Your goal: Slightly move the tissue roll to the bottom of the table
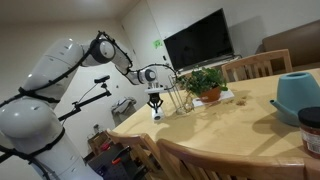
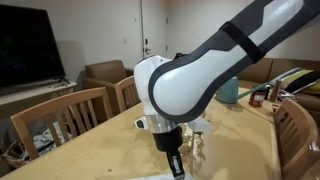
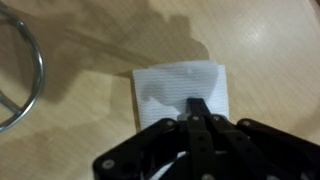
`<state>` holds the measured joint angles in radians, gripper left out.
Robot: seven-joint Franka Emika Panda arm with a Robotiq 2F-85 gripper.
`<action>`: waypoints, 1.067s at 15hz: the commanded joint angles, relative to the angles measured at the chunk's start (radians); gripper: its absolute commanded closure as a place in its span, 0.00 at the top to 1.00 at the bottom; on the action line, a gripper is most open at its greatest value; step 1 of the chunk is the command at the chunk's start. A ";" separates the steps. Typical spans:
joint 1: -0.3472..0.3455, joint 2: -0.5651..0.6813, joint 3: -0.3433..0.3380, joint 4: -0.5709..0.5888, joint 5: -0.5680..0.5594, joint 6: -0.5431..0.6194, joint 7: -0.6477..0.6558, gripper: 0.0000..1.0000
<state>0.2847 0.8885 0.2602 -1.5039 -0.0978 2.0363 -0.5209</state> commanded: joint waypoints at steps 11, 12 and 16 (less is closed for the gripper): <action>0.041 0.028 -0.004 0.039 -0.069 -0.059 0.022 0.00; 0.049 0.035 -0.003 0.055 -0.085 -0.092 0.007 0.00; 0.080 0.064 -0.002 0.102 -0.144 -0.206 -0.035 0.00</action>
<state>0.3429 0.9090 0.2614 -1.4529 -0.1960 1.9132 -0.5286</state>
